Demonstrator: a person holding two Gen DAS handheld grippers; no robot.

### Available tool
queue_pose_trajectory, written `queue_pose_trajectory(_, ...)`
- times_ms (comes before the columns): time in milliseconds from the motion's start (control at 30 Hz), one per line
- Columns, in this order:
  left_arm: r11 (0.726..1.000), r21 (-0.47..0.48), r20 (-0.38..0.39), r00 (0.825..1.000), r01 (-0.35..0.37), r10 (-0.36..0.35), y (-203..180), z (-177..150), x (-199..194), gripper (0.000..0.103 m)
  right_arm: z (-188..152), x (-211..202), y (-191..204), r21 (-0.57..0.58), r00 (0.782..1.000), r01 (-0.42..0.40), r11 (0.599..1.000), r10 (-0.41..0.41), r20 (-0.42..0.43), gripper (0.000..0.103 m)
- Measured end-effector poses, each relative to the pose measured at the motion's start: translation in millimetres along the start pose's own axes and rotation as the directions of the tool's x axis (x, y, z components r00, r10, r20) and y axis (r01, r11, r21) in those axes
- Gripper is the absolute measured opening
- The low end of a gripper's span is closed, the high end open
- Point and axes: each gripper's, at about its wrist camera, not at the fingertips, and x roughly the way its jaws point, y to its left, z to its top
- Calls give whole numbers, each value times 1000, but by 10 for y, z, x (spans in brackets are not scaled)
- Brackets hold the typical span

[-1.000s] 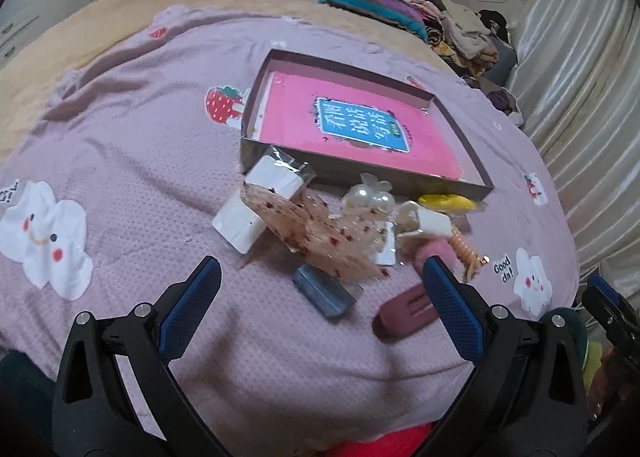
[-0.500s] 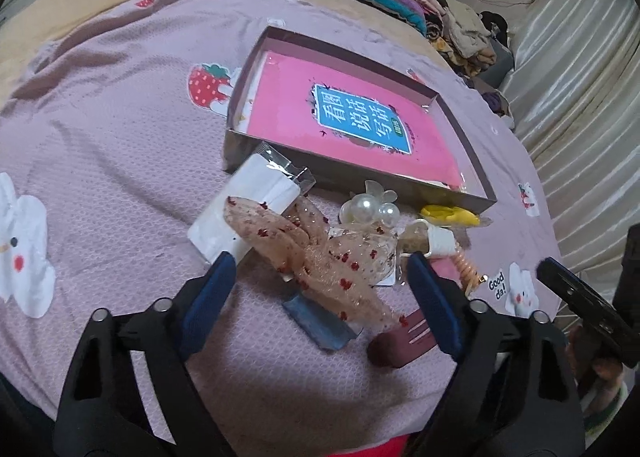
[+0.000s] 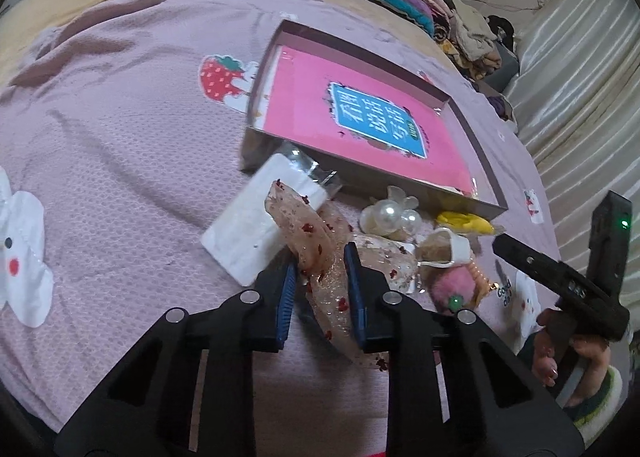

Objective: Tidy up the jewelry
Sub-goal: 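Grasp the pink sheer bow with the left tool while the right tool grasps the yellow hair-tie bag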

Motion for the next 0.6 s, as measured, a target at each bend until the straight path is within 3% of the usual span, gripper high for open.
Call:
queue_pose_trajectory(233, 1000, -16, 34, 999, -7, 7, 89, 33, -164, 13, 89, 256, 70, 30, 1000, -15, 999, 16, -24, 97)
queue_pose_trajectory(433, 1000, -12, 50, 999, -1, 2, 97, 74, -258, 12, 134, 337, 75, 59, 999, -36, 998, 37, -1, 58)
queue_pose_trajectory(600, 1000, 4, 57, 998, 13, -13, 37, 86, -320, 12, 113, 239, -8, 64, 998, -61, 996, 60, 28, 44)
